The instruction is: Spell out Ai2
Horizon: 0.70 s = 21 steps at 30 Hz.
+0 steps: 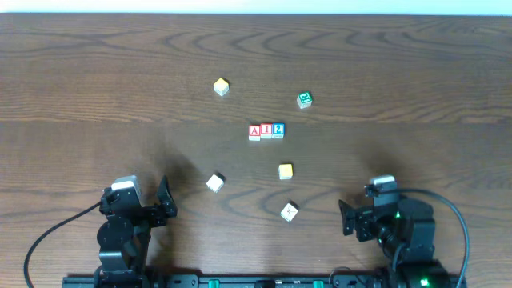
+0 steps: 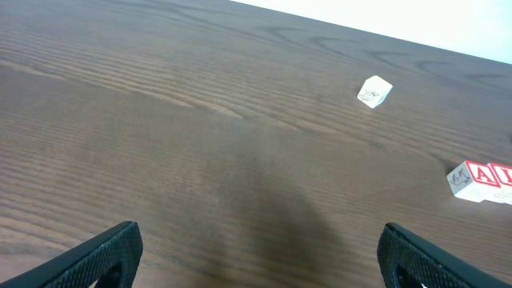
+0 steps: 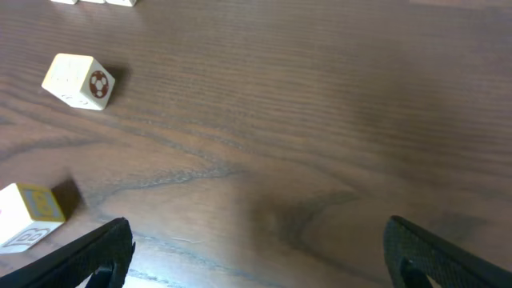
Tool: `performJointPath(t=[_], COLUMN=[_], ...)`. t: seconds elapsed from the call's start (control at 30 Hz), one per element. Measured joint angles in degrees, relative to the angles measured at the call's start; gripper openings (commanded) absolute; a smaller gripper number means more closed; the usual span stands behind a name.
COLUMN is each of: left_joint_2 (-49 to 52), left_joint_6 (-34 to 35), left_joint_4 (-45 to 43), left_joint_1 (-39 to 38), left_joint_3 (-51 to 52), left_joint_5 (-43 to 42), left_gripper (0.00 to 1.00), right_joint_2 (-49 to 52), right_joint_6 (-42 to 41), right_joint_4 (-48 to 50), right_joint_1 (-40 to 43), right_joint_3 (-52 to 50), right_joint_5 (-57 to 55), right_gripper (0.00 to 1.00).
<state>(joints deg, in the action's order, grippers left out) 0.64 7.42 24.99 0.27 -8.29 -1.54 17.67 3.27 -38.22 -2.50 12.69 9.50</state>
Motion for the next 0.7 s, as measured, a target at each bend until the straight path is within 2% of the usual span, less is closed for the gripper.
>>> performJointPath(t=[0.13,0.47,0.7], left_joint_2=[0.0,-0.02,-0.02], left_joint_6=[0.0,0.0,0.0], left_joint_4=[0.02,0.0,0.0], left_joint_1=[0.0,0.0,0.0], left_joint_3=[0.0,-0.02,-0.02], left_joint_5=[0.0,0.0,0.0], left_gripper=[0.95,0.95,0.95], right_joint_2=[-6.03,-15.82,-16.83], right_joint_6=[-1.44,-2.69,-2.82], right_joint_4=[-0.17,-0.33,-0.33], right_joint_1=[0.0,0.0,0.0], right_joint_3=[-3.04,-3.04,-3.04], right_joint_5=[-0.28,-0.52,-0.52], right_gripper=[0.99,0.99,0.99])
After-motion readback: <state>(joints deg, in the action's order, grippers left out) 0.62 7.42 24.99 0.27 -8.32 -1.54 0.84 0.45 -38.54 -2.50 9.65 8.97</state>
